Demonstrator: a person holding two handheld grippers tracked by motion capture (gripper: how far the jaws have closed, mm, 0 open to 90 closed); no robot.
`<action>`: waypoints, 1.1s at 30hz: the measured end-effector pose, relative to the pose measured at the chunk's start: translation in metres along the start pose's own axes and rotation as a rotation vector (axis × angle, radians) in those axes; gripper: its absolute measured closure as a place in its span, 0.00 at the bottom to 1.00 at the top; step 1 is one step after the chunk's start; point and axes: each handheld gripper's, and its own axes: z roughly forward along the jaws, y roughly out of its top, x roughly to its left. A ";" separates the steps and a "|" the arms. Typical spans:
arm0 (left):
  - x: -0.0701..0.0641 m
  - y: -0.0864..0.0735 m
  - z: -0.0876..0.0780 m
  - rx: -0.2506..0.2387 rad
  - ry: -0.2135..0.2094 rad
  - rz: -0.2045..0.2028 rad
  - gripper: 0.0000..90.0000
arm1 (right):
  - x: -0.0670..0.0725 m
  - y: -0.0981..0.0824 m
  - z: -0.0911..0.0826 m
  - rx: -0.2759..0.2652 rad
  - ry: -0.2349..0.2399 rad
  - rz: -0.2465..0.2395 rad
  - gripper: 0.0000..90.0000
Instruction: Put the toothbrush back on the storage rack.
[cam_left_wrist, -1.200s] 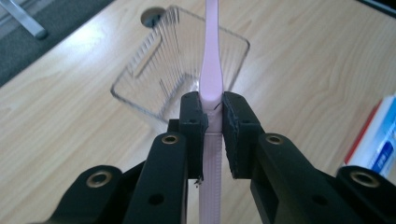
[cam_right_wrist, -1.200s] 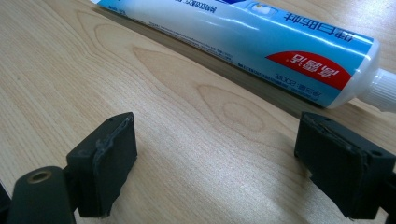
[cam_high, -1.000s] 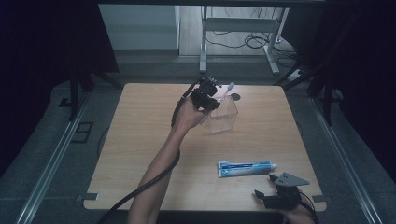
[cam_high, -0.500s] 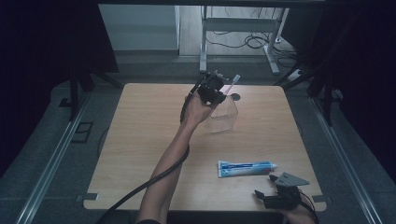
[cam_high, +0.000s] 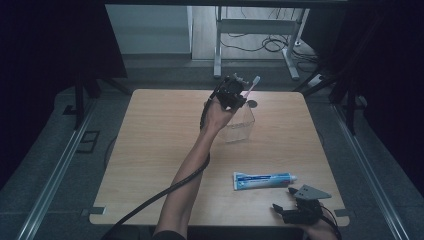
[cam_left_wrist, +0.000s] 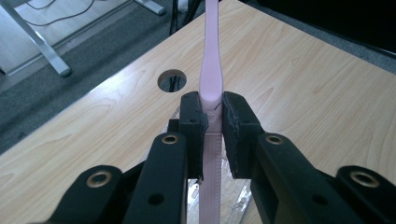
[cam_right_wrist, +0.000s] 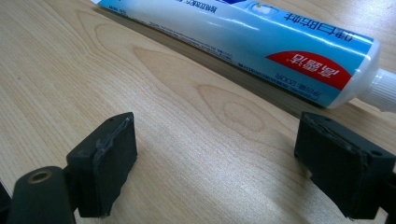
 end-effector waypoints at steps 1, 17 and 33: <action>0.000 -0.001 0.002 0.002 -0.002 -0.003 0.88 | 0.000 0.000 0.000 0.000 0.000 0.000 0.14; -0.004 -0.018 0.025 0.051 -0.008 0.009 0.88 | 0.000 0.000 0.000 0.000 0.000 0.002 0.14; -0.007 -0.032 0.042 0.110 -0.027 0.013 0.88 | 0.000 0.000 0.000 0.000 -0.001 0.002 0.14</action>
